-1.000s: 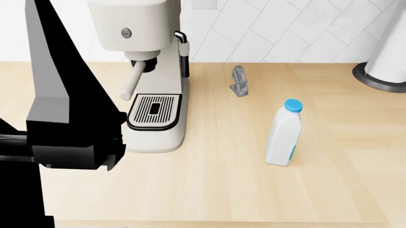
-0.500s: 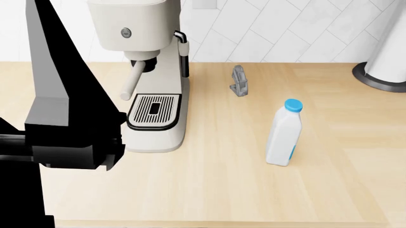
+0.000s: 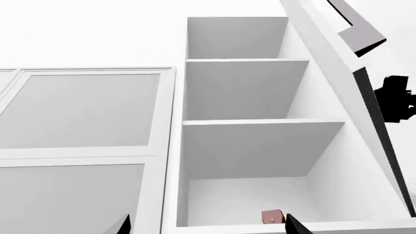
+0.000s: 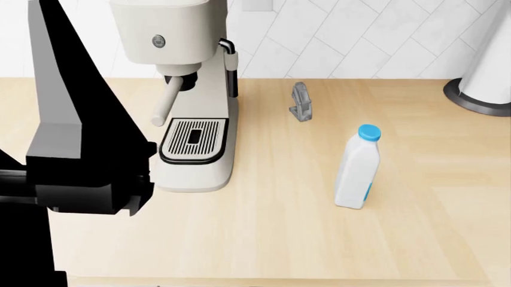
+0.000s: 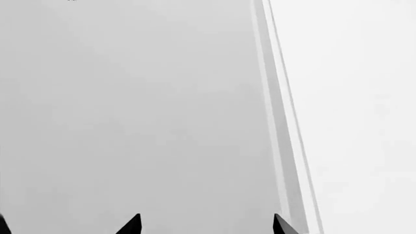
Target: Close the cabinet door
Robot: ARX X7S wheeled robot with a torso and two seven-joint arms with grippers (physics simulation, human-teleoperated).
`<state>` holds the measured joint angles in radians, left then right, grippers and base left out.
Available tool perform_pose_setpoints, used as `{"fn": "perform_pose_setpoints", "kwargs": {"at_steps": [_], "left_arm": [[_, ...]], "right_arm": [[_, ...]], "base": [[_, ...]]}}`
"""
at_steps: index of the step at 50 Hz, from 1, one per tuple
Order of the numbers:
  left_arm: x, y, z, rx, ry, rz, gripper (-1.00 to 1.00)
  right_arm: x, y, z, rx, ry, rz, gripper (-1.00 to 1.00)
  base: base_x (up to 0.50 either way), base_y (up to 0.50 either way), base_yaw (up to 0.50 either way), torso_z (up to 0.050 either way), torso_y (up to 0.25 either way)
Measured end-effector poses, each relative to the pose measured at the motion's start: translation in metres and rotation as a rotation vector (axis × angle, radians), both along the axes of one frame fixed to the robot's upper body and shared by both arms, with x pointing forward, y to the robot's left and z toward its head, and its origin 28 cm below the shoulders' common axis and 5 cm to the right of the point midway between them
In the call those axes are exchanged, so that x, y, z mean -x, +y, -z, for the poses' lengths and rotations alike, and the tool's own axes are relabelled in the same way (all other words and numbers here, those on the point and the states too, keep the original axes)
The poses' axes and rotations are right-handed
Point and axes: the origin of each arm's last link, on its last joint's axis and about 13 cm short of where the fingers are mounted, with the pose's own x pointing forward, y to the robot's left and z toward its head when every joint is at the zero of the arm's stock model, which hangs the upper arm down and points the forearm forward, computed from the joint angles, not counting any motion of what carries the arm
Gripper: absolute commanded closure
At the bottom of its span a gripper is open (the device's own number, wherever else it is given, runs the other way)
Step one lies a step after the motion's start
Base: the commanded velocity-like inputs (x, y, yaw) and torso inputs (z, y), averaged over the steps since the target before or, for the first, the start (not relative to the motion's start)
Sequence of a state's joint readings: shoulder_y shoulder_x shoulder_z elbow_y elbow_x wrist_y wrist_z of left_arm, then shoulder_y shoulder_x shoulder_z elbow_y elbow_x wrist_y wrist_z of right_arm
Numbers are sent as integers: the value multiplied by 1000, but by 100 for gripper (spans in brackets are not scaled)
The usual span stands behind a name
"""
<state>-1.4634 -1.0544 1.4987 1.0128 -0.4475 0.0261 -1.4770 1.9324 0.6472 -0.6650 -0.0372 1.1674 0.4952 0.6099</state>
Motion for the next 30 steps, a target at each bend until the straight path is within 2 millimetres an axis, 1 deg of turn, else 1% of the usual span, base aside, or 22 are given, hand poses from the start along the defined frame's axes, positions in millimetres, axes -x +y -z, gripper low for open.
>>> {"fn": "perform_pose_setpoints", "kwargs": {"at_steps": [11, 19, 25, 30], "left_arm": [[0, 7, 0, 30, 16, -26, -100], [5, 15, -1, 45, 15, -70, -100], [9, 26, -1, 47, 12, -131, -100], [14, 38, 0, 48, 12, -199, -100]], "right_arm": [[-31, 21, -3, 41, 0, -21, -100], [-52, 33, -2, 56, -14, -25, -100], [-69, 41, -1, 63, -24, -40, -100], [-87, 49, 0, 72, -25, -60, -100]], "base": [[0, 0, 0, 0, 0], [0, 0, 0, 0, 0], [0, 0, 0, 0, 0], [0, 0, 2, 0, 0]]}}
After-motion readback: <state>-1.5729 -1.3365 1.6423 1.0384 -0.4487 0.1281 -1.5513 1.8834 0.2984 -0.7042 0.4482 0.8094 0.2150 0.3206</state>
